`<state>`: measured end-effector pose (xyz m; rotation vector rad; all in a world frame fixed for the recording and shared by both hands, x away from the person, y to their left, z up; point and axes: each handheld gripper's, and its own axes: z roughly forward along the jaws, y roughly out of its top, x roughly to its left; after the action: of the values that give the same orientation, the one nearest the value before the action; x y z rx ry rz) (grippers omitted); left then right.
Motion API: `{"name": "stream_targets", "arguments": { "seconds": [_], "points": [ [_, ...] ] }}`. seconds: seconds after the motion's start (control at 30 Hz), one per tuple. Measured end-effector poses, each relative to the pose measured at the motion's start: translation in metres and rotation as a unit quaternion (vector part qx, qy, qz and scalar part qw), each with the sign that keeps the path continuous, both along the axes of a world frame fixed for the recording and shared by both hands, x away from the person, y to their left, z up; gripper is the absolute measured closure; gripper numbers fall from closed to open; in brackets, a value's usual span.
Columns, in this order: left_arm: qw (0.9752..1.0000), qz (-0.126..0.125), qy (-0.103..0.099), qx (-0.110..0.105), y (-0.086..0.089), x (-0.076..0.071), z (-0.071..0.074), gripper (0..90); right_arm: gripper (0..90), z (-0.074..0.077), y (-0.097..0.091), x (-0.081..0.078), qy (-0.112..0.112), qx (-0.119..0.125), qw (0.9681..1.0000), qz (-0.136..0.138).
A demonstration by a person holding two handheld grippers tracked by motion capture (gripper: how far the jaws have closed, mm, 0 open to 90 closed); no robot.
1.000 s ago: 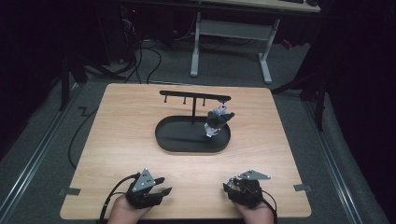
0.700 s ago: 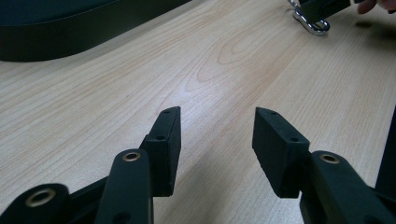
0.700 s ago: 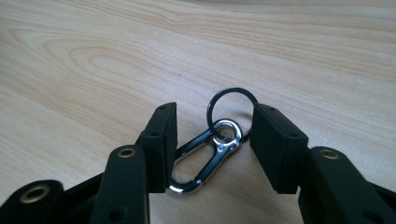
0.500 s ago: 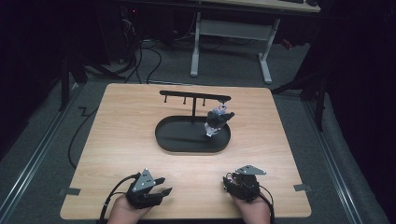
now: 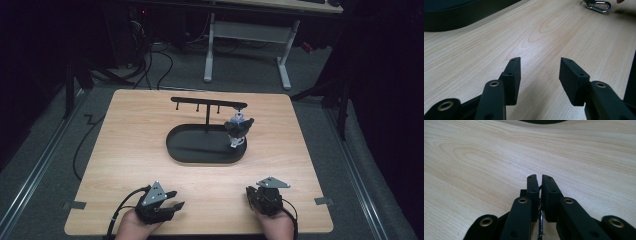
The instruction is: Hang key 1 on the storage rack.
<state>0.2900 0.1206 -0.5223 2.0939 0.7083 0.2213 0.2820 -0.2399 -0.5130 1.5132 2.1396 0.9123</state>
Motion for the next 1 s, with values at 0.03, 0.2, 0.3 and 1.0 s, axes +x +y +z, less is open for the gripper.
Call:
{"name": "stream_targets", "arguments": {
  "seconds": [0.03, 0.2, 0.3, 1.0],
  "points": [
    [1.0000, -0.001, 0.000, 0.000, 0.000, 0.000, 0.000, 52.6, 87.8, 0.000, 0.000, -0.001, -0.002, -0.002, 1.0000, 0.003],
    [1.0000, -0.001, 0.000, 0.000, 0.000, 0.000, 0.000, 52.5, 87.9, 0.003, -0.001, -0.002, -0.007, 0.001, 0.9999, 0.013],
    [1.0000, -0.002, 0.002, 0.001, 0.000, 0.000, -0.001, 52.5, 87.9, 0.006, -0.001, -0.002, -0.011, 0.011, 0.9996, 0.024],
    [1.0000, -0.005, 0.005, 0.000, 0.001, 0.002, -0.002, 52.2, 83.3, 0.003, -0.014, -0.011, 0.030, 0.008, 0.9988, 0.038]
  ]
}}
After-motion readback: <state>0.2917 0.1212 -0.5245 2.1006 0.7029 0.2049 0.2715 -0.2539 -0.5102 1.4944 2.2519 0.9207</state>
